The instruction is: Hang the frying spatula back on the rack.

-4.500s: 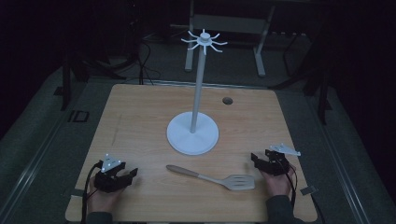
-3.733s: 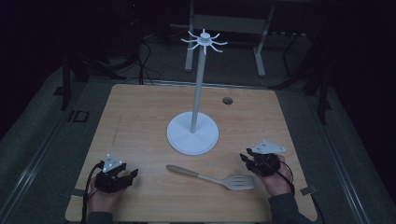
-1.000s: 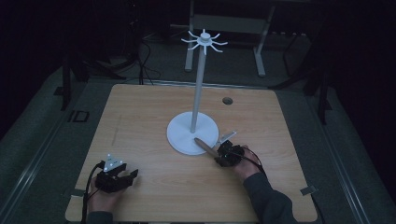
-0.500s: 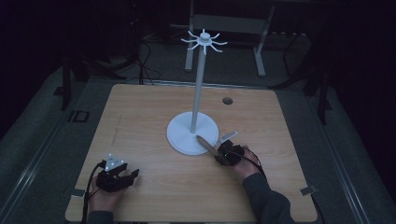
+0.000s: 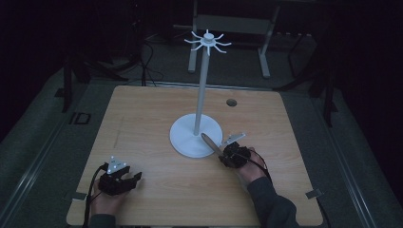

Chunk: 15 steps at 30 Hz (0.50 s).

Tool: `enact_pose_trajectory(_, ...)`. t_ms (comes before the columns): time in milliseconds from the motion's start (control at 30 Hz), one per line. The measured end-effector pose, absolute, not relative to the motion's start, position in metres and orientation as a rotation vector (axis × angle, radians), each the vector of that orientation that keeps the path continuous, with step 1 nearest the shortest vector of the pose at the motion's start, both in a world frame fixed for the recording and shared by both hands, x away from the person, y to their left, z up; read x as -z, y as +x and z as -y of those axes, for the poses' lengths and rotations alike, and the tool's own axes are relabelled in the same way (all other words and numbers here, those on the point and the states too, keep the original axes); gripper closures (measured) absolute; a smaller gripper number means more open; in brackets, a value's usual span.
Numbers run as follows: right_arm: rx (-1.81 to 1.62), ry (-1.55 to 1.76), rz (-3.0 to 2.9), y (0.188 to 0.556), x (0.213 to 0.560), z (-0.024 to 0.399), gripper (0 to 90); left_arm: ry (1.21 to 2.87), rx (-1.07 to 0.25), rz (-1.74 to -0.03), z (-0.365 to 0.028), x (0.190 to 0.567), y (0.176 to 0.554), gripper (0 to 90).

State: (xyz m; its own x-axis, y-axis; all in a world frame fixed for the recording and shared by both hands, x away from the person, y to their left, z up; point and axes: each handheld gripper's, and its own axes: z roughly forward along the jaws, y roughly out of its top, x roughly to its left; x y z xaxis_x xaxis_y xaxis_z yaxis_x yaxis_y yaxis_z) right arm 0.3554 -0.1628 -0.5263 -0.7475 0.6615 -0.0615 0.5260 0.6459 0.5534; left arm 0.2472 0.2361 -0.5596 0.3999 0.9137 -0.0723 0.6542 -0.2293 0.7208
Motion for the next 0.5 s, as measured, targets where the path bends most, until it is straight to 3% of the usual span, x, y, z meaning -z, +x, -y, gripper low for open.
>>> enact_pose_trajectory(500,-0.908,0.969,-2.505,0.349,0.507,0.164,74.8,1.976,-0.493,-1.333,-0.235,0.559,0.247,43.4)
